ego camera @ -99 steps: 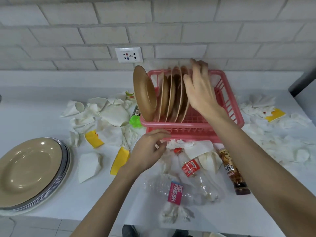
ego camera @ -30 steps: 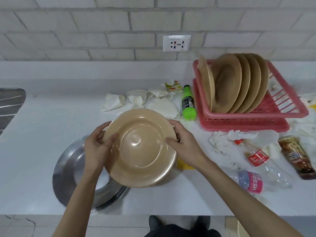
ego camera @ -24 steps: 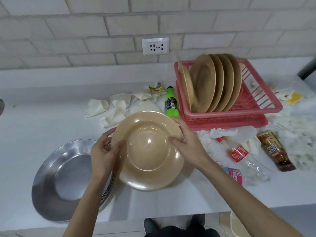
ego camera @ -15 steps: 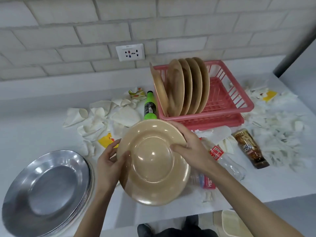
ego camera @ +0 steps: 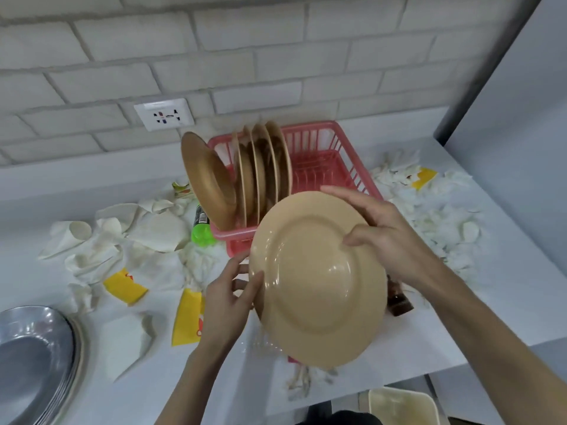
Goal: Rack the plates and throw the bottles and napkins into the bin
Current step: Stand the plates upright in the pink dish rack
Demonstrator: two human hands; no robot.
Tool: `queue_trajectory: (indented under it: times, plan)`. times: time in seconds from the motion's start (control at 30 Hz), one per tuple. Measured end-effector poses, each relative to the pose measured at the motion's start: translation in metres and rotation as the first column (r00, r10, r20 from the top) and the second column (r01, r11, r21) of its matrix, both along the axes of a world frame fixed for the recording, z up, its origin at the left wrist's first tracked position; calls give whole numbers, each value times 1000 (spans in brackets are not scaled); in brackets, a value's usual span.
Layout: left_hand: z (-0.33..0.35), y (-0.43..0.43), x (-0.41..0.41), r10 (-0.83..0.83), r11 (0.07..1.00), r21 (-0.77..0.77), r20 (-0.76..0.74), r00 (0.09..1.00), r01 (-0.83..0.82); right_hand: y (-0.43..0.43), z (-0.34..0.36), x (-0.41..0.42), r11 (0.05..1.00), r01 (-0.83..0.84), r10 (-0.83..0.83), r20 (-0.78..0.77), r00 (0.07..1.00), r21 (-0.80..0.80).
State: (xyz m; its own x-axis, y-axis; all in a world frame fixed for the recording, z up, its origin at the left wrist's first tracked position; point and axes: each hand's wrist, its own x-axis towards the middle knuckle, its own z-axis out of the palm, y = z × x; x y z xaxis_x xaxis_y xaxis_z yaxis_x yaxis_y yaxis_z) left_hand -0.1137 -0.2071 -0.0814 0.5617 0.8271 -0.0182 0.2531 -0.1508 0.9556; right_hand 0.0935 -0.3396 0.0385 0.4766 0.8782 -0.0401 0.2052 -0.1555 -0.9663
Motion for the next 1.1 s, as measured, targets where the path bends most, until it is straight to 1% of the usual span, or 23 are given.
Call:
queue_trajectory:
  times: [0.07,0.17,0.3,0.4,0.53,0.7,0.8,1.07,1.1]
  plan:
    - [0,-5,18,-37,997,59,-28,999,38,-5,7,22,1000,21,-21,30,999,-2]
    - [-3,-7,41,-60,979,192,-62,996,71,-7,18,52,997,81,-82,77,994,19]
    - [-5,-5,64,-102,904,398,-155,983,157,0,33,85,985,170,-175,176,969,41]
    - [-8,-2,75,-91,857,476,-233,968,195,17,41,103,974,219,-226,277,934,56]
    - [-14,2,83,-71,846,484,-316,946,225,49,45,113,971,231,-235,418,878,61]
    - [-18,2,84,-59,848,486,-313,948,213,93,38,114,978,207,-192,533,824,33]
    - [-21,-1,83,-58,853,478,-317,947,212,115,31,111,983,184,-154,576,803,7]
    - [-21,-6,82,-47,859,466,-342,939,213,156,8,100,987,138,-41,715,698,-79]
    - [-20,-6,82,-46,860,463,-346,937,213,160,5,98,988,130,-28,716,697,-88]
